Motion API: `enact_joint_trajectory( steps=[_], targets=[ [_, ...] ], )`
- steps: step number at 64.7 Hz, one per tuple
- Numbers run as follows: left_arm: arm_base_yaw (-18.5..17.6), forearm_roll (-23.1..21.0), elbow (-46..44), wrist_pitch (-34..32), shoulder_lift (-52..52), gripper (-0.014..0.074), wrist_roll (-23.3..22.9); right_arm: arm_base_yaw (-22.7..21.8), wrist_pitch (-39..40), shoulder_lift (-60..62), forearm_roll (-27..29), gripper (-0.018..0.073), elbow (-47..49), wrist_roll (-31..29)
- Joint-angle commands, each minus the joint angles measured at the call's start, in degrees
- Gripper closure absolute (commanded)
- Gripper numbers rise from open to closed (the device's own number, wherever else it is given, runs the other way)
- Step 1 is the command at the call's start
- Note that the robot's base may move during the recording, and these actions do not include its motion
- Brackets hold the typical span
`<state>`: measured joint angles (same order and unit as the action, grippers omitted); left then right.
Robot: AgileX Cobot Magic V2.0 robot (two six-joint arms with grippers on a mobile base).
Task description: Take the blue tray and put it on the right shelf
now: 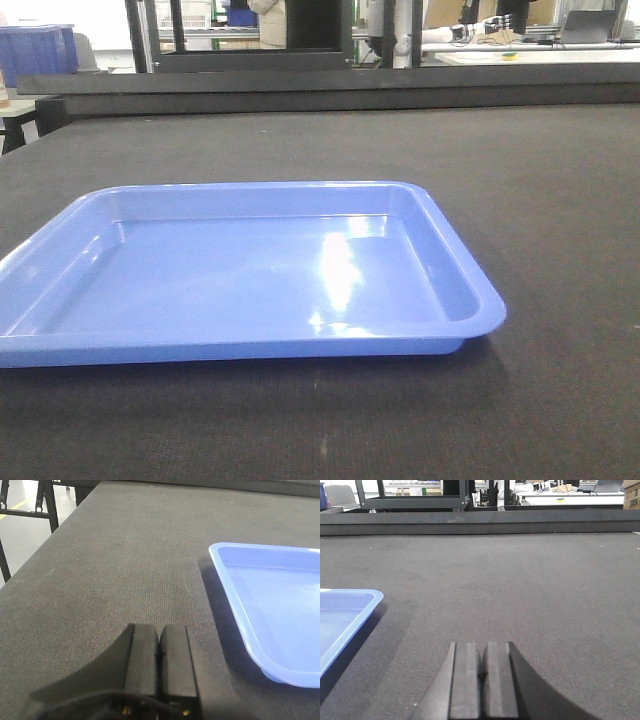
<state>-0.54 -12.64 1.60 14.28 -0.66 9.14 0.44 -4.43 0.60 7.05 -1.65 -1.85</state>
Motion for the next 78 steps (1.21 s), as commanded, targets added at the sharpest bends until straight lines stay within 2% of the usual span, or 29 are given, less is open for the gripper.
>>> enact_joint_trajectory(
  steps=[1,17,23,45,53,59,65,68,71,78],
  targets=[
    [-0.2,-0.5,1.8,-4.6,-0.9,0.0645,0.1,-0.4,5.0,1.2,0.2,0.0502,1.3,-0.4],
    [-0.2,-0.3,1.8,-4.6,-0.9,0.0645,0.2,-0.4,5.0,1.2,0.2,0.0502,1.3,-0.4],
    [-0.2,2.7,1.8,-4.6,-0.9,0.0645,0.4,-0.4,5.0,1.2,0.2,0.0502,1.3,-0.4],
    [-0.2,2.2,1.8,-7.1,-0.9,0.0645,0.4,-0.4,6.2,1.2,0.2,0.0502,1.3,-0.4],
    [-0.2,1.6,1.8,-13.0,-0.9,0.0645,0.4,-0.4,7.5,1.2,0.2,0.0502,1.3,-0.4],
    [-0.1,0.8,1.8,-18.7,-0.9,0.0645,0.4,-0.4,11.3,1.2,0.2,0.0502,1.8,-0.4],
    [-0.1,-5.7,0.8,-26.8,-0.9,0.0645,0.0,-0.4,11.8,1.2,0.2,0.0502,6.3,-0.4],
    [-0.1,-8.1,-1.0,-28.2,-0.8,0.0644,0.0,-0.4,10.8,1.0,0.2,0.0502,9.5,-0.4],
    [-0.1,-7.8,-4.3,-25.5,-0.4,0.0644,0.0,-0.4,9.3,0.6,0.2,0.0502,13.2,-0.4],
    [-0.1,-2.0,-17.6,-7.6,2.5,0.0644,0.0,-0.4,3.5,-2.3,0.2,0.0501,22.4,-0.4]
  ],
)
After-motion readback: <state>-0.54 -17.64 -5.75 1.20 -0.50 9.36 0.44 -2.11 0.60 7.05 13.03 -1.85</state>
